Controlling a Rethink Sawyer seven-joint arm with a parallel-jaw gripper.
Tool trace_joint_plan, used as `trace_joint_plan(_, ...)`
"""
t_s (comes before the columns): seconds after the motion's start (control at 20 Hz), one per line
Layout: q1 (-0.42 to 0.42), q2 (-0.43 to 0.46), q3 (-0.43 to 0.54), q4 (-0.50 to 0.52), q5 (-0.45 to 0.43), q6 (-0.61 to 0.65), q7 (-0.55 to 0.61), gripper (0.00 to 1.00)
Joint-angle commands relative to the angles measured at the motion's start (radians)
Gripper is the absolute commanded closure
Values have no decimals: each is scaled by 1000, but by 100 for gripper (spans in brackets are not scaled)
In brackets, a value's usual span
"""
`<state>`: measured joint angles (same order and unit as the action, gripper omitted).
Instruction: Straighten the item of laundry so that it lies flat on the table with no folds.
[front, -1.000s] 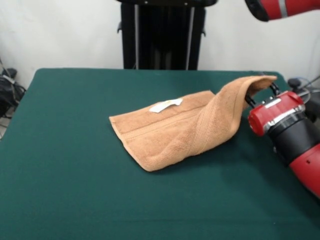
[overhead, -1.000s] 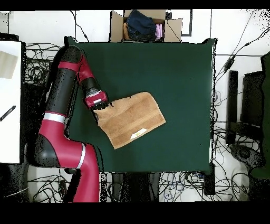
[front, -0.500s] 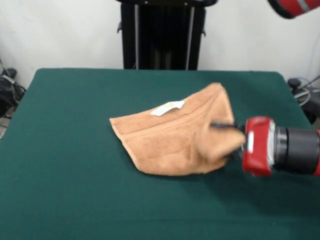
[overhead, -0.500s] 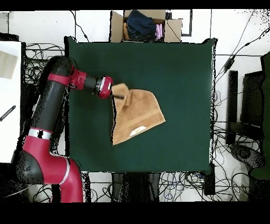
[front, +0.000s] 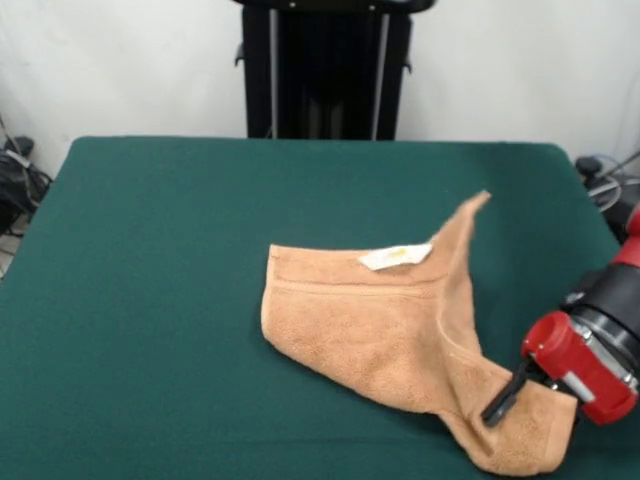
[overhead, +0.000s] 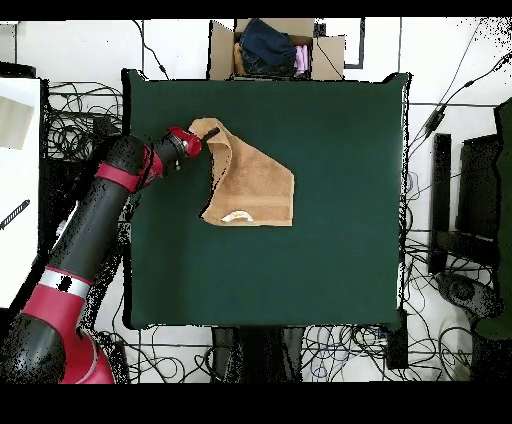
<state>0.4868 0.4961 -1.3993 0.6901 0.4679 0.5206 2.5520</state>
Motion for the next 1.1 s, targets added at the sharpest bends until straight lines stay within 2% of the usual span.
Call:
trace_joint_plan(0.05, -14, -71, 371, 119, -108, 13, -208, 0)
trace_joint_plan(0.4, -19, -93, 420, 135, -147, -27, -200, 0)
trace_joint_plan(0.5, -32, -110, 479, 143, -152, -53, -202, 0)
trace_joint_plan(0.9, -124, -227, 809, 163, -258, -137, -411, 0)
trace_joint_plan(1.1, -144, -272, 901, 185, -304, -100, -398, 0)
